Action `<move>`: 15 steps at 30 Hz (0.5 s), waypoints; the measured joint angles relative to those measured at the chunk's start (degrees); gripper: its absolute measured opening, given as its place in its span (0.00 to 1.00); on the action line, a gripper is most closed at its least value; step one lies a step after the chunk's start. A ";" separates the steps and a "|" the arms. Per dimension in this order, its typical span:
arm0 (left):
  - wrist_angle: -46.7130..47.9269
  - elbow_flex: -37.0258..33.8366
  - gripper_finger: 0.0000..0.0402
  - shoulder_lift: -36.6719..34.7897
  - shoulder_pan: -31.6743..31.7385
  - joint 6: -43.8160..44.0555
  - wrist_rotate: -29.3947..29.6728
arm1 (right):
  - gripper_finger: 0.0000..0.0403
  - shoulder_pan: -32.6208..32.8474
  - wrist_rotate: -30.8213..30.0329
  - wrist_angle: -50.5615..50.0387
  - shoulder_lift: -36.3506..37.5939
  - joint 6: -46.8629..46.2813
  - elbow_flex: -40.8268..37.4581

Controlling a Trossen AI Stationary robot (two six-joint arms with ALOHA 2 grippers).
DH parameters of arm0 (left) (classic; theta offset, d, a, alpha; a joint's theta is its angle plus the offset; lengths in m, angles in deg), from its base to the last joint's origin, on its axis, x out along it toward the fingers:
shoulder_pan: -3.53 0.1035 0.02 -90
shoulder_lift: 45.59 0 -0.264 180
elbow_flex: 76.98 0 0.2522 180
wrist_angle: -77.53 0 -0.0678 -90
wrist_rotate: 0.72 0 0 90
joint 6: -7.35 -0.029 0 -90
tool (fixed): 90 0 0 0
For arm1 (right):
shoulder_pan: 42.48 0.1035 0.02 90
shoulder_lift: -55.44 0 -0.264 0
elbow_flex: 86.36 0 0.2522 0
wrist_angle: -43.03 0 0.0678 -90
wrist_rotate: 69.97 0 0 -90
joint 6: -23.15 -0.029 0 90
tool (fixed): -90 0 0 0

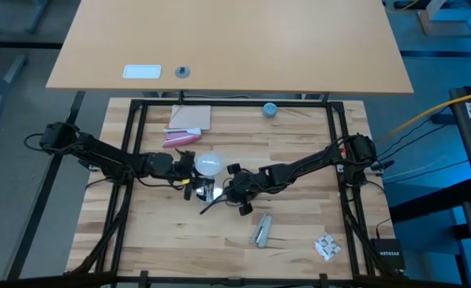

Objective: Screw lightbulb
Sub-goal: Remove the lightbulb from the lamp

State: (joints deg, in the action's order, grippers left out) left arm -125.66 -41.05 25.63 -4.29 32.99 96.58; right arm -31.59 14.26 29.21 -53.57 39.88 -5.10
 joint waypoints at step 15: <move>2.89 0.10 0.37 -0.09 -0.02 0.46 6.51 | 0.03 0.73 1.90 6.07 -0.04 -6.25 -0.11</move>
State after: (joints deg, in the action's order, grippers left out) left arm -122.77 -40.95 25.54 -4.31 33.46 103.09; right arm -30.86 16.15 35.28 -53.61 33.64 -5.21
